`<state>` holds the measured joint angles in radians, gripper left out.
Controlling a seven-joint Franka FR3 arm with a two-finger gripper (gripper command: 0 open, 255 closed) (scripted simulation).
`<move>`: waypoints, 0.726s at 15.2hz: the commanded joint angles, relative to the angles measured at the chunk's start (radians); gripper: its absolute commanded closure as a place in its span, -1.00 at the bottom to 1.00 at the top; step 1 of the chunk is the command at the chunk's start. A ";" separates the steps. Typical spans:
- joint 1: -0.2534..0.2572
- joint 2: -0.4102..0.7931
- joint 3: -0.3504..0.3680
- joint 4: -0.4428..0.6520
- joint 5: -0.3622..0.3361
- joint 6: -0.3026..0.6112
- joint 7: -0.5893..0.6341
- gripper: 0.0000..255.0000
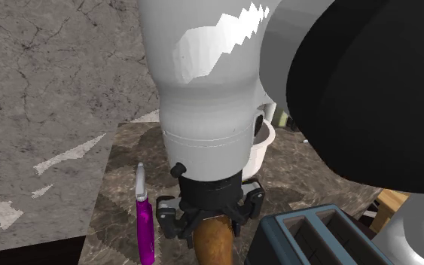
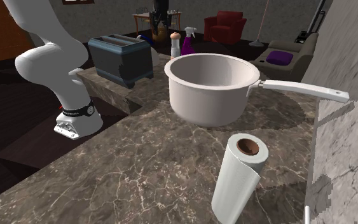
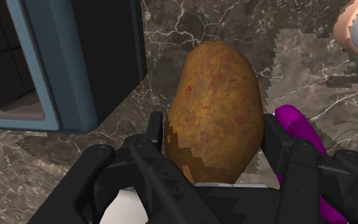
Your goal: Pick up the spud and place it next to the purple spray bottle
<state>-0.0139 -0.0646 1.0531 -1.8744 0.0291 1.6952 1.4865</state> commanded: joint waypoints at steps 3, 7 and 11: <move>0.002 0.011 0.005 -0.050 -0.008 0.056 0.008 1.00; 0.004 0.030 0.011 -0.093 -0.023 0.108 0.022 1.00; 0.007 0.056 0.017 -0.133 -0.045 0.160 0.040 1.00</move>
<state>-0.0081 -0.0158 1.0690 -1.9957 -0.0099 1.8405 1.5215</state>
